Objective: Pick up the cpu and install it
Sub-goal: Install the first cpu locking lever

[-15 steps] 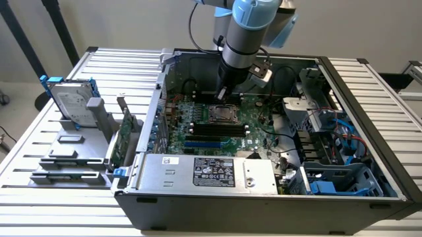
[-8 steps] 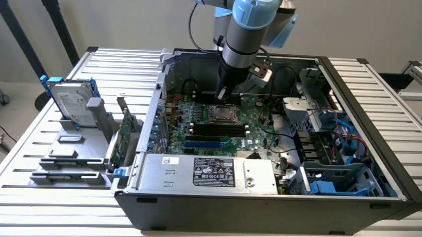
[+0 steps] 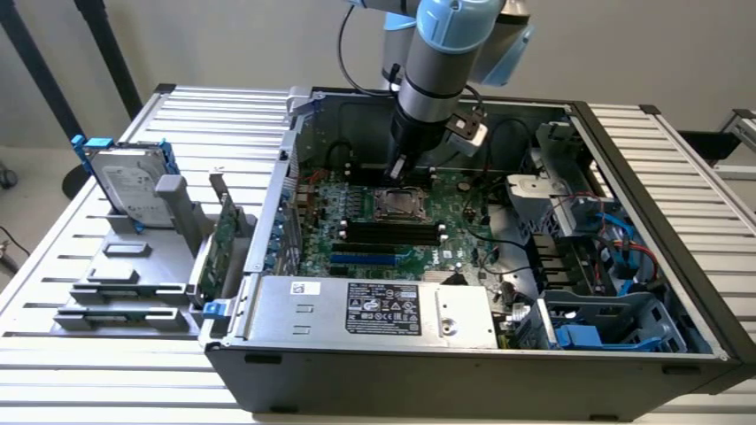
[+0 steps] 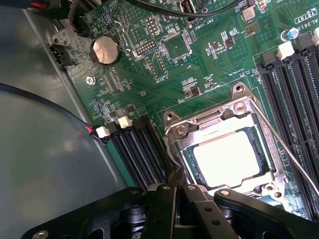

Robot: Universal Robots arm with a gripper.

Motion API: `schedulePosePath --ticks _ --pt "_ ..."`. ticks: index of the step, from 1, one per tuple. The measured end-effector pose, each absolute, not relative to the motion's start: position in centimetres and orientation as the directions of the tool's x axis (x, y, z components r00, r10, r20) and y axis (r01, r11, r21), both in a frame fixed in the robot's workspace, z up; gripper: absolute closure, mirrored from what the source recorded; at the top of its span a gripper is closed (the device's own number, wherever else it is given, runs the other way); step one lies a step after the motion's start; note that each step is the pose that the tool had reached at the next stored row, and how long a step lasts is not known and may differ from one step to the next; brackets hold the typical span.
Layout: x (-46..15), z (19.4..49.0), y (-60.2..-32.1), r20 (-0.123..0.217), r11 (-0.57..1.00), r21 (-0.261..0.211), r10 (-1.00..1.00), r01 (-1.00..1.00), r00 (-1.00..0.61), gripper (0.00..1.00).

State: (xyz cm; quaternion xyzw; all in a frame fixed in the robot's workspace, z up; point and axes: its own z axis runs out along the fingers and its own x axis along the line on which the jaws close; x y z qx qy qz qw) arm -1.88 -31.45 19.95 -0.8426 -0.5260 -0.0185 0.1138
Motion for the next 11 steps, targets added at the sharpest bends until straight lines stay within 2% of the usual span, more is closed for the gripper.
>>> schedulePosePath --ticks 11 --pt "-1.88 19.9 -31.44 0.151 -0.419 -0.172 0.883 0.892 0.444 0.89"
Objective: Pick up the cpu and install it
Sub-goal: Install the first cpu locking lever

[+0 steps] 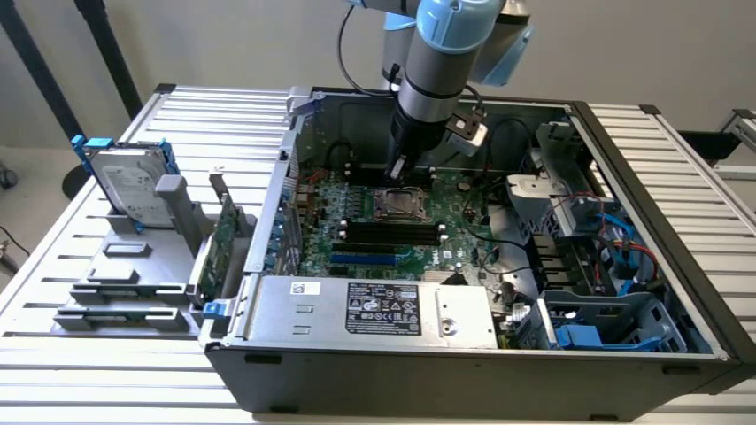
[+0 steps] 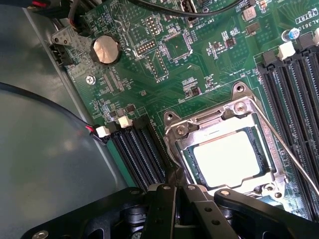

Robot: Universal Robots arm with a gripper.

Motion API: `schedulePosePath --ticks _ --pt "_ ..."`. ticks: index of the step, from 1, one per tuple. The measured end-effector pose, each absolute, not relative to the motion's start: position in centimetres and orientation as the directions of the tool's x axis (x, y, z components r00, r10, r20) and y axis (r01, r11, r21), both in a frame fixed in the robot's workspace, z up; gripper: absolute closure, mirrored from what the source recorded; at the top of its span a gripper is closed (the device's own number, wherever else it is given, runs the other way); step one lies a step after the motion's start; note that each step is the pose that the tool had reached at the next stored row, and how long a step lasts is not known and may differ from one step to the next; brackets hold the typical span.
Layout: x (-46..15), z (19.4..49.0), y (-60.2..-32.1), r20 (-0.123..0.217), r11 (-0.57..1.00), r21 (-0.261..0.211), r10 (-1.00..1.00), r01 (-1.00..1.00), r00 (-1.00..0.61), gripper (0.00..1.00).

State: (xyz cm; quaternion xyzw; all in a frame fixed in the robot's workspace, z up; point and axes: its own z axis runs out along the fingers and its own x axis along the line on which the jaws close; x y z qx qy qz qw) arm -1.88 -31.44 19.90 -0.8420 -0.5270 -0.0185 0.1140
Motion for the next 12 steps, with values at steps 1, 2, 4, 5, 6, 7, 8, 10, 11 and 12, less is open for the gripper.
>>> schedulePosePath --ticks 1,2,4,5,6,7,8,10,11,12 --pt "-1.88 19.9 -31.44 0.152 -0.419 -0.173 0.883 0.892 0.444 0.89" --pt "-1.88 19.9 -31.44 0.153 -0.418 -0.173 0.883 0.892 0.444 0.89" --pt "-1.88 19.9 -31.44 0.155 -0.418 -0.174 0.883 0.892 0.444 0.89" --pt "-1.88 19.9 -31.44 0.155 -0.418 -0.174 0.883 0.892 0.444 0.89" --pt "-1.87 19.89 -31.43 0.156 -0.418 -0.175 0.882 0.892 0.444 0.89" --pt "-1.87 19.89 -31.43 0.156 -0.418 -0.175 0.882 0.892 0.444 0.89" --pt "-1.87 19.9 -31.44 0.156 -0.418 -0.175 0.882 0.892 0.444 0.89" --pt "-1.87 19.9 -31.44 0.156 -0.418 -0.175 0.882 0.892 0.444 0.89" --pt "-1.87 19.9 -31.44 0.156 -0.418 -0.175 0.882 0.891 0.444 0.89" --pt "-1.86 19.9 -31.44 0.156 -0.418 -0.175 0.882 0.891 0.444 0.89"
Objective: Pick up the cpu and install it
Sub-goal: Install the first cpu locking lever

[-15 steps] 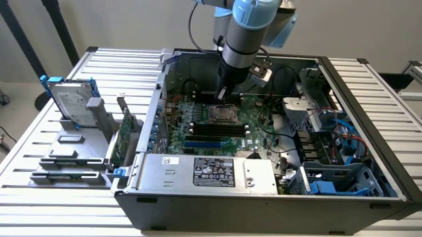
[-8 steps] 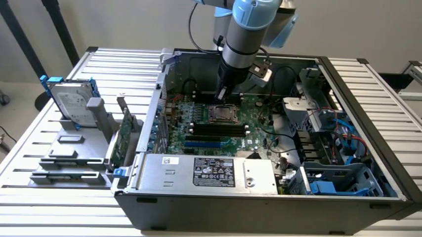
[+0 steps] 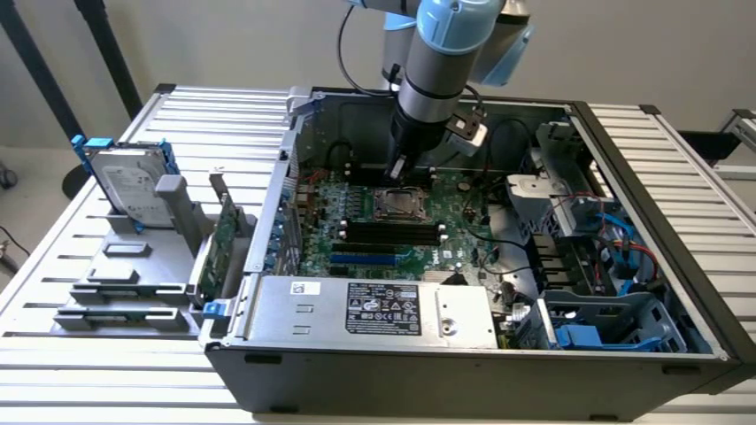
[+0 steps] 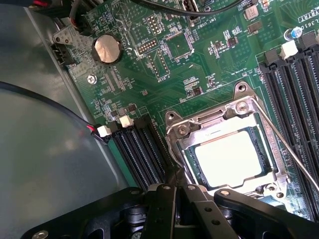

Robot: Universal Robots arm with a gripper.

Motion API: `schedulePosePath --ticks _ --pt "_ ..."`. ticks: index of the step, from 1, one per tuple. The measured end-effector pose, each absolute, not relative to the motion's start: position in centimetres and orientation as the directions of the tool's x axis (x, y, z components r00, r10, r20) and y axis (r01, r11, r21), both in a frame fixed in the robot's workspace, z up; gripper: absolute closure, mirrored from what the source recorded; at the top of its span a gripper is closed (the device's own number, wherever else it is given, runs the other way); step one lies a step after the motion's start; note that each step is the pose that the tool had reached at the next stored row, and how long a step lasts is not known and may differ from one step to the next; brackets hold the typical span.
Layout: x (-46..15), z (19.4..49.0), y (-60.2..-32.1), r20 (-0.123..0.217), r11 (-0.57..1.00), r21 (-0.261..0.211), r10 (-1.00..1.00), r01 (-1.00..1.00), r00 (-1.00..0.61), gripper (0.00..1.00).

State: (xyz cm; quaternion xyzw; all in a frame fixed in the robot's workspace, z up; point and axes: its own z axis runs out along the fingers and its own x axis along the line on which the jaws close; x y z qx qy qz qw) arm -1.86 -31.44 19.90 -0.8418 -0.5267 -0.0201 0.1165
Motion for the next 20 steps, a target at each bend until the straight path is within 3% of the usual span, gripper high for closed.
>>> schedulePosePath --ticks 20 --pt "-1.74 19.86 -31.65 0.156 -0.419 -0.175 0.882 0.891 0.445 0.89"
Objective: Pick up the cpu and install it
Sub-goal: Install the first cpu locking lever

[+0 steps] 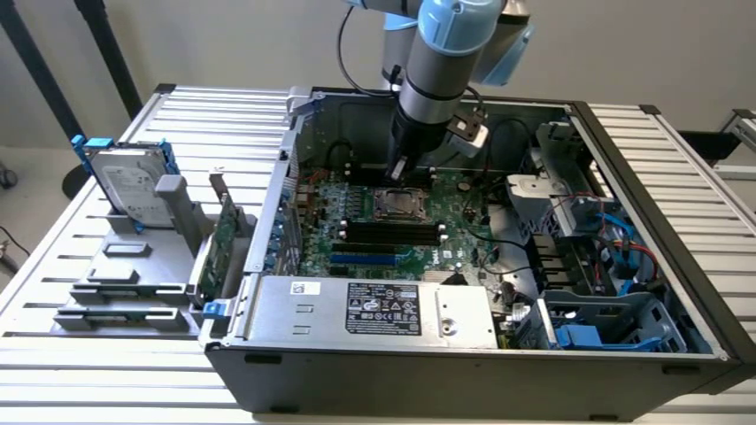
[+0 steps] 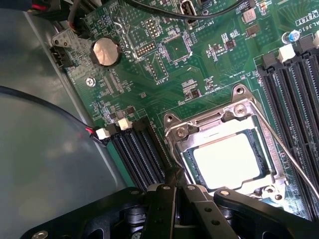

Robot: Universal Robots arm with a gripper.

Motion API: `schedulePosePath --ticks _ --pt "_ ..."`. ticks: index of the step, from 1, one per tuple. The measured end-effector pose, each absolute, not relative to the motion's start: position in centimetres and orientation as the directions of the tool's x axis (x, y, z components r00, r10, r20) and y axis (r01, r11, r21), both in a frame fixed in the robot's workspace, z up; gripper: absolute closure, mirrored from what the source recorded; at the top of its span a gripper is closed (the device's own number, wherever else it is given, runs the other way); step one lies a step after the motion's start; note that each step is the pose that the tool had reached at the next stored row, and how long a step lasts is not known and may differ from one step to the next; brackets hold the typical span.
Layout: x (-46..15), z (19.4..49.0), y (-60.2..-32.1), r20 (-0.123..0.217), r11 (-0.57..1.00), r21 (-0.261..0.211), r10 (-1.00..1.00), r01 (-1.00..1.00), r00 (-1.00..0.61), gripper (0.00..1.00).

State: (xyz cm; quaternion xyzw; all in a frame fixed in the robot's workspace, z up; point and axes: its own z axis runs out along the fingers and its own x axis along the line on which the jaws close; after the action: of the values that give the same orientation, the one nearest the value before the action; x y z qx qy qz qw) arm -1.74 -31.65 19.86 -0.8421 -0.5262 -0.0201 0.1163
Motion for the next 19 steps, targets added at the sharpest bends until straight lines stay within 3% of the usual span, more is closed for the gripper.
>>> schedulePosePath --ticks 19 --pt "-1.34 19.62 -31.69 0.157 -0.419 -0.174 0.882 0.891 0.445 0.89"
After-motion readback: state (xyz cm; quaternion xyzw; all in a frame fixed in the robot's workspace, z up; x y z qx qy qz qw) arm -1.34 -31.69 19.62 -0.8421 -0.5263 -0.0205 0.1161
